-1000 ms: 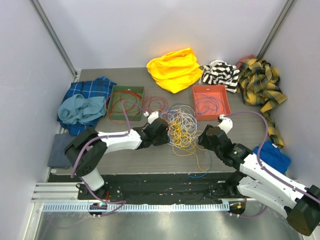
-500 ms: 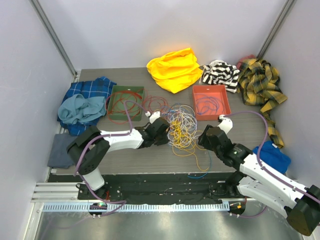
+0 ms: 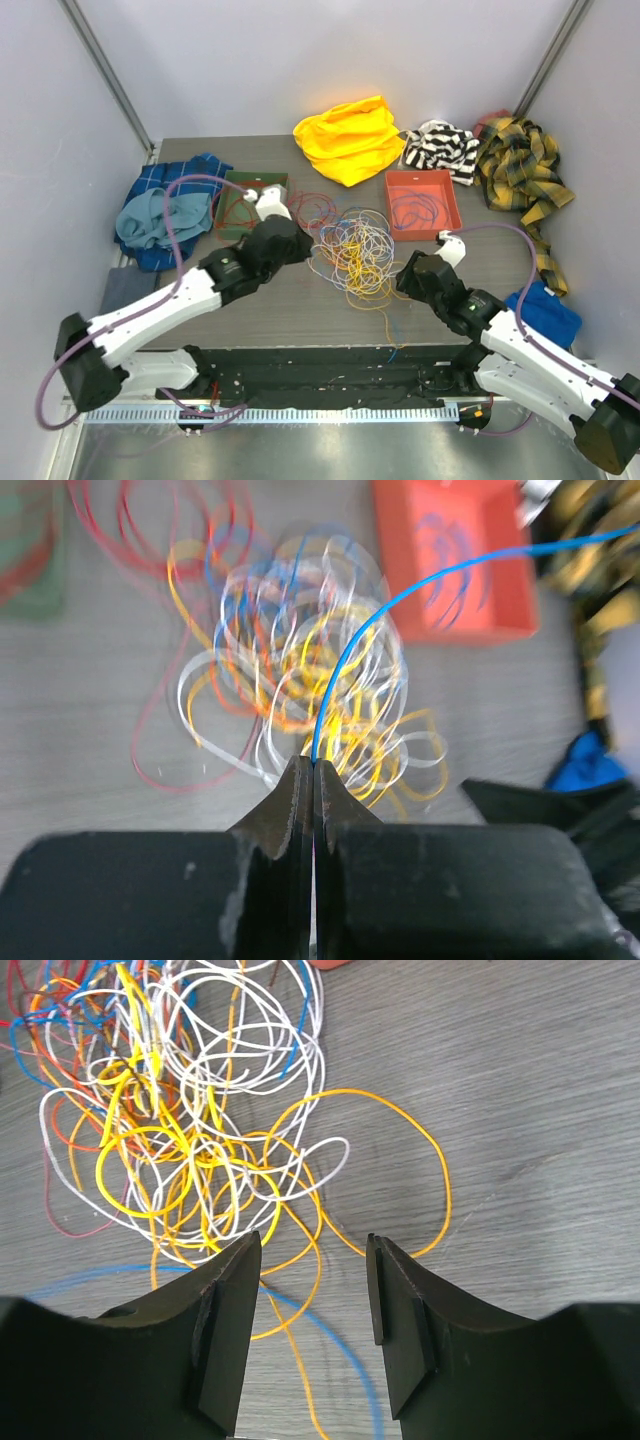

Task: Untangle the cables

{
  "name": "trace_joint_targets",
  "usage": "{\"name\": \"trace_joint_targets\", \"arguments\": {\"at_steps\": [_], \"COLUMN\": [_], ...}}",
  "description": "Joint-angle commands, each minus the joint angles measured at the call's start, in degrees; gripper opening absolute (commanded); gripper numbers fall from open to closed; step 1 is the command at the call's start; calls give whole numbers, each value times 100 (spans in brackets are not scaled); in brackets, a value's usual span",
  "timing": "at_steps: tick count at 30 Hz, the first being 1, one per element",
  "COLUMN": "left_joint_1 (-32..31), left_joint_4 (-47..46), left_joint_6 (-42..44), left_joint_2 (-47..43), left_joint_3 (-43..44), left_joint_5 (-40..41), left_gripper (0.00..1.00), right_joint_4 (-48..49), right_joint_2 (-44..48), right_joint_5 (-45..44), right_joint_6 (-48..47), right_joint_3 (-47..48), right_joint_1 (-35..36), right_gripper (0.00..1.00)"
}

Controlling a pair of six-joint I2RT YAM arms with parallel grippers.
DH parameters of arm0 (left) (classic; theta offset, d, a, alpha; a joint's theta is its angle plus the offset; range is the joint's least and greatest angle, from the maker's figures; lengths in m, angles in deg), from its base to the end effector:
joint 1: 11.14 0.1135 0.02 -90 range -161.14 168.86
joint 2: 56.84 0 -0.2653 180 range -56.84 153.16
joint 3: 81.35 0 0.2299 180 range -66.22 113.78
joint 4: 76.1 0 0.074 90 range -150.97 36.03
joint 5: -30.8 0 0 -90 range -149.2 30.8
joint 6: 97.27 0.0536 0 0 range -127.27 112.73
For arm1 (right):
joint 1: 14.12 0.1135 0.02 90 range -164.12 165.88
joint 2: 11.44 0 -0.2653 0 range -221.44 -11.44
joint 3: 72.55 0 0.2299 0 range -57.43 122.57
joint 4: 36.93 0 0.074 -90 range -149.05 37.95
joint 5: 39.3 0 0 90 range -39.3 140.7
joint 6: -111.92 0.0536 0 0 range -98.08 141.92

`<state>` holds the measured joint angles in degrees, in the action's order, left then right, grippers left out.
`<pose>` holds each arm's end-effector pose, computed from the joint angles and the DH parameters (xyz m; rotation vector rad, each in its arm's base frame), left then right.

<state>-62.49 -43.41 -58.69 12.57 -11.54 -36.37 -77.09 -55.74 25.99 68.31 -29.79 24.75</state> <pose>0.1792 -0.1908 0.2975 -0.2395 2.1413 -0.6521 0.1321 0.0777 0.2110 0.3644 2.2086 0.3175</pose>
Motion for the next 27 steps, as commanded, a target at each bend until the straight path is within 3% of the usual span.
{"name": "trace_joint_targets", "arguments": {"at_steps": [1,8,17,23,27], "left_joint_1": [20,29,20,20,20], "left_joint_4": [502,986,1477,1908,2084], "left_joint_6": [965,2222,2716,2593,2514], "left_joint_2": [-690,-200,1099,1742,1901], "left_joint_3": [1112,3398,5789,7135,7469], "left_joint_5": [907,864,548,-119,-366], "left_gripper": [0,0,0,0,0], "right_joint_4": [350,886,1756,2230,3442], "right_joint_2": [114,79,105,-413,-413], "right_joint_5": [177,923,1408,240,-332], "right_joint_6": [-191,-455,-1061,-1579,-2335], "right_joint_3": [57,233,874,1376,1033], "right_joint_1": [-11,-2,700,1210,1246], "right_gripper": [54,55,55,62,70]}}
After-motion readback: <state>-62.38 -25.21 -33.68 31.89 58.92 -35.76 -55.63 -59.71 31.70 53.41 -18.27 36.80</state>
